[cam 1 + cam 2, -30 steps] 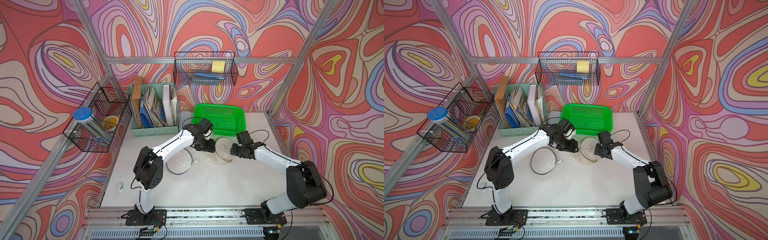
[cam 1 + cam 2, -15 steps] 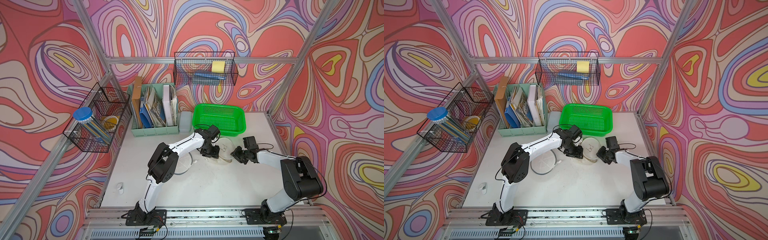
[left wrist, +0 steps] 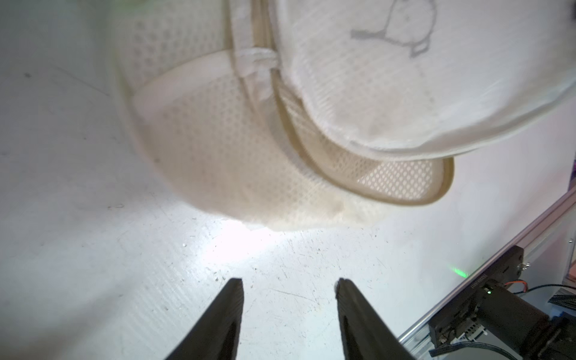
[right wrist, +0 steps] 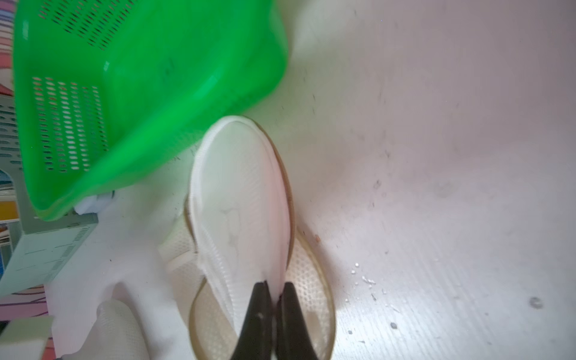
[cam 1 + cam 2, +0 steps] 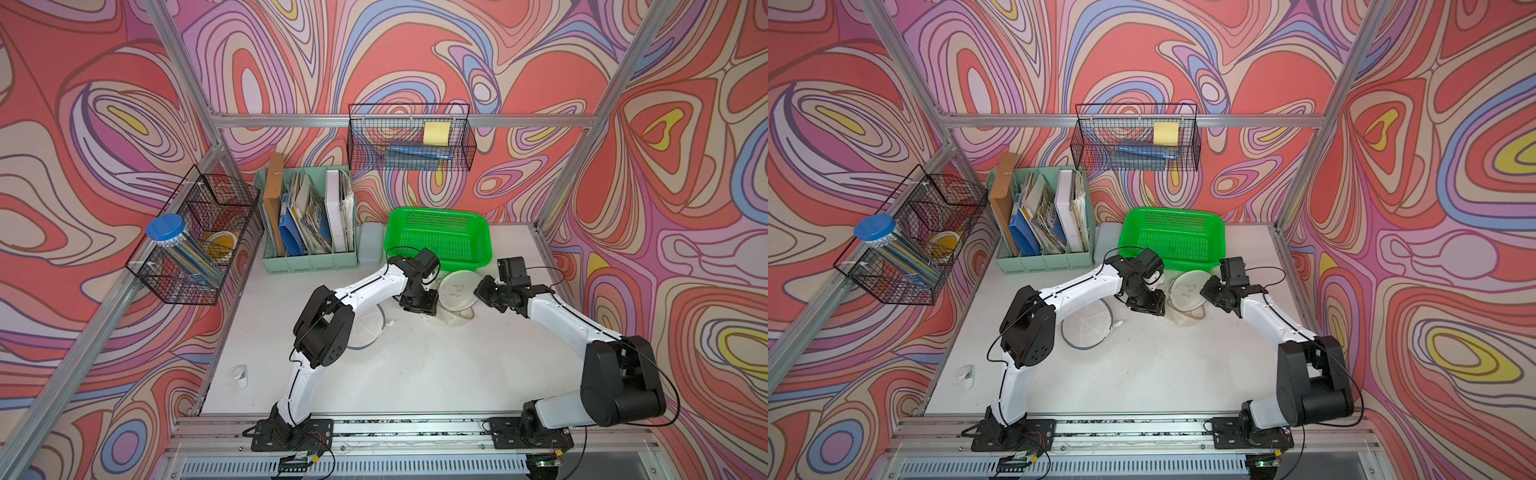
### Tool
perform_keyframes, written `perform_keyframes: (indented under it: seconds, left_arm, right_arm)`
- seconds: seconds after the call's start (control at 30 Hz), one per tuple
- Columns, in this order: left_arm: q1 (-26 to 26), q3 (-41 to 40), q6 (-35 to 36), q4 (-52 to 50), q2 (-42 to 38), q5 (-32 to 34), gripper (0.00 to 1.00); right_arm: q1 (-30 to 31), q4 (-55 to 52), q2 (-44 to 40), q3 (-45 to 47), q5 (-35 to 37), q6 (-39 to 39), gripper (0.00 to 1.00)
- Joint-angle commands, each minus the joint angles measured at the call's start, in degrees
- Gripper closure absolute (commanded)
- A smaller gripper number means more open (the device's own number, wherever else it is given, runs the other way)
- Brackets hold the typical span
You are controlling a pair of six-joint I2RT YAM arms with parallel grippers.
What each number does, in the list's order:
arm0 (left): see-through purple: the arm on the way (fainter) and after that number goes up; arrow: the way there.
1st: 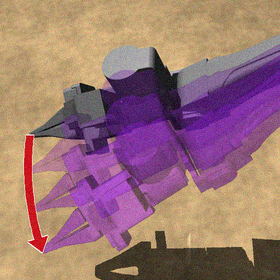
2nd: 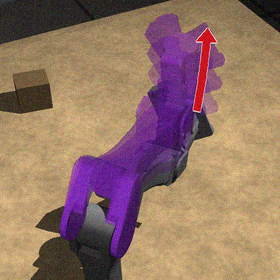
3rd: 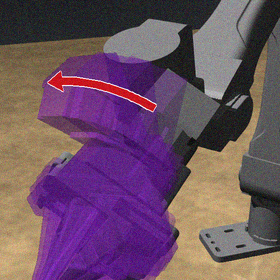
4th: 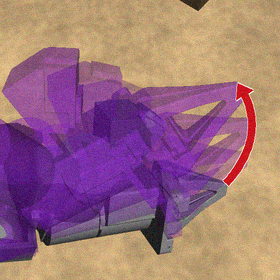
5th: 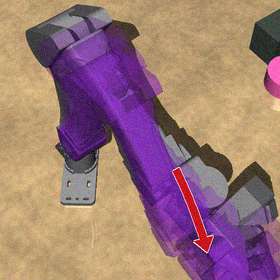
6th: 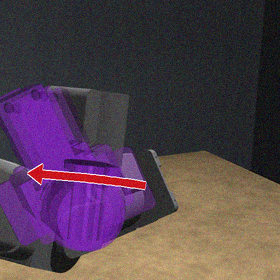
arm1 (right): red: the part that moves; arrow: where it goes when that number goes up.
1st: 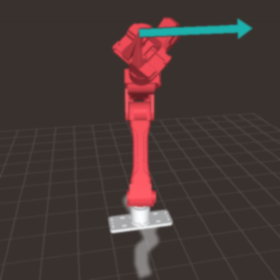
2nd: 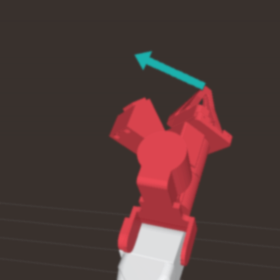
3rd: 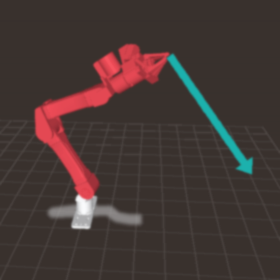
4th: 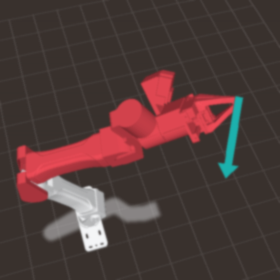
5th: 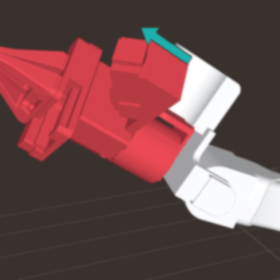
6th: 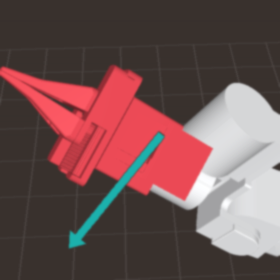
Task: Turn the laundry bag inside out
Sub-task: Turn over the laundry bag at the center of the board.
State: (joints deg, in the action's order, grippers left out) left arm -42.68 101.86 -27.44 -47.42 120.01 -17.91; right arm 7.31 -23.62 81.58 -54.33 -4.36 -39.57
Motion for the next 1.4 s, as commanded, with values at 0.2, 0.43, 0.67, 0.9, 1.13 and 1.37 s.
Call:
perform_keyframes:
  seconds: [0.2,0.43,0.67,0.9,1.13,1.37]
  left_arm:
    - [6.73,-3.39,-1.87,1.02,-14.36,-2.16,0.42]
    - [10.15,-11.41,-2.95,3.62,-21.77,-1.84,0.41]
    - [13.63,-17.14,-2.67,3.41,-29.31,-0.5,0.41]
    - [16.76,-19.82,-2.41,2.64,-34.5,1.06,0.33]
    - [15.66,-18.58,-6.05,5.06,-31.72,-3.66,0.34]
    - [6.69,-7.8,-7.93,4.45,-20.19,-2.38,0.38]
  right_arm:
    - [7.21,-22.94,-3.38,-17.23,22.48,18.64,1.0]
    - [24.44,-30.33,7.8,-25.28,35.92,17.41,1.0]
    - [36.0,-33.77,21.38,-34.7,40.18,13.21,1.0]
    - [40.17,-24.84,24.86,-37.58,20.09,8.47,0.65]
    - [35.09,-24.2,16.4,-33.04,20.38,8.08,0.43]
    - [19.79,-18.94,5.29,-16.51,16.36,6.4,0.4]
